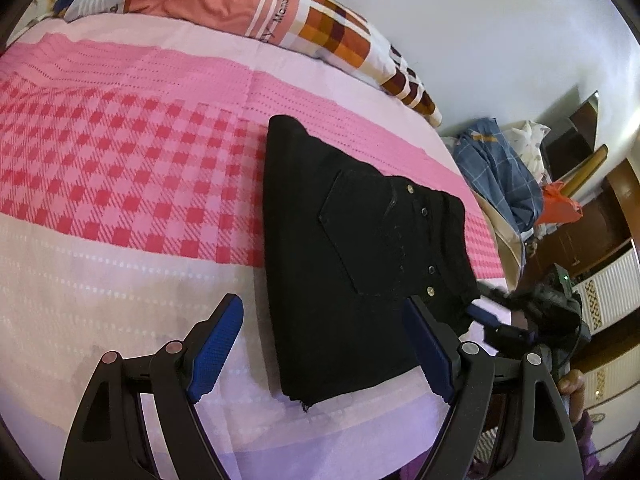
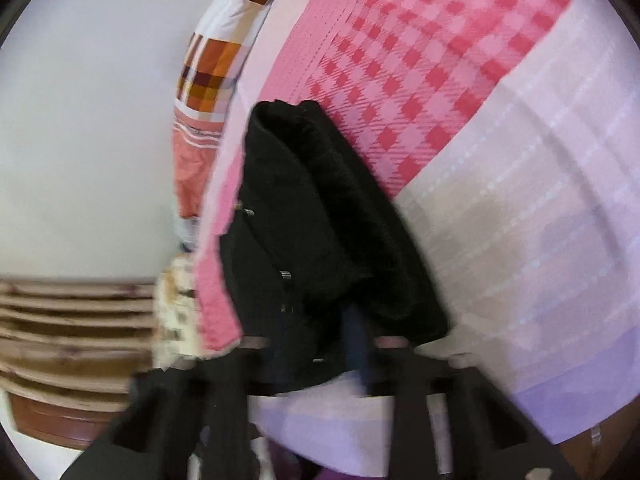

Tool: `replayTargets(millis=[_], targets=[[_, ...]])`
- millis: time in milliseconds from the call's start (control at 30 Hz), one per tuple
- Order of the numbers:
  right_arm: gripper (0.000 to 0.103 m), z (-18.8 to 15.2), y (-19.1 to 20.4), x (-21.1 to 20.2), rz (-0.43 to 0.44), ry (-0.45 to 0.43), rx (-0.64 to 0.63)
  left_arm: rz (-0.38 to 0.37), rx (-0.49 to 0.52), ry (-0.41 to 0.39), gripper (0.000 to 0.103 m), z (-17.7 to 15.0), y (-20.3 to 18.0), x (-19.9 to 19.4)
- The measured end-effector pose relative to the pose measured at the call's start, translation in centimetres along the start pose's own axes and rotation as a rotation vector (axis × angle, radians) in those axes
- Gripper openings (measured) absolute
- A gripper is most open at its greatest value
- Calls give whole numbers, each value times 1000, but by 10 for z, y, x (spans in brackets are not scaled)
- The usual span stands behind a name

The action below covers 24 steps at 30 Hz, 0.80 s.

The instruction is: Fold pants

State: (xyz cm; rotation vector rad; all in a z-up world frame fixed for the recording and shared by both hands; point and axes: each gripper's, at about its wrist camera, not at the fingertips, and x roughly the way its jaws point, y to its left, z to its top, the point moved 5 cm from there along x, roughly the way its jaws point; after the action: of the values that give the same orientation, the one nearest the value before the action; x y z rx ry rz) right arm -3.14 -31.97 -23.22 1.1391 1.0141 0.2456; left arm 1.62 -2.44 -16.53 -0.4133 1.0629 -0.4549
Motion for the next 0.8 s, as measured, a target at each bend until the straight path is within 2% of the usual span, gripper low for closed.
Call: replayTargets(millis=[200, 300, 333, 467, 533, 600, 733, 800], targets=[[13, -9, 28, -27, 104, -26, -47, 5, -20, -3, 82, 0, 4, -4], [8, -20, 28, -39, 82, -23, -64, 8, -18, -25, 82, 3, 4, -11], [1, -23, 20, -38, 72, -11, -54, 7, -18, -28, 82, 3, 5, -12], [2, -20, -34, -24, 20, 14, 86, 9, -21, -4, 82, 0, 6, -5], [2, -21, -41, -21, 20, 24, 115, 18, -23, 23, 82, -3, 7, 2], [5, -22, -38, -22, 79, 31, 133, 19, -23, 40, 82, -6, 7, 5], [7, -11, -5, -41, 118, -28, 47, 18, -17, 8, 82, -1, 4, -1], [9, -8, 6, -41, 132, -13, 28, 12, -21, 6, 82, -1, 5, -2]])
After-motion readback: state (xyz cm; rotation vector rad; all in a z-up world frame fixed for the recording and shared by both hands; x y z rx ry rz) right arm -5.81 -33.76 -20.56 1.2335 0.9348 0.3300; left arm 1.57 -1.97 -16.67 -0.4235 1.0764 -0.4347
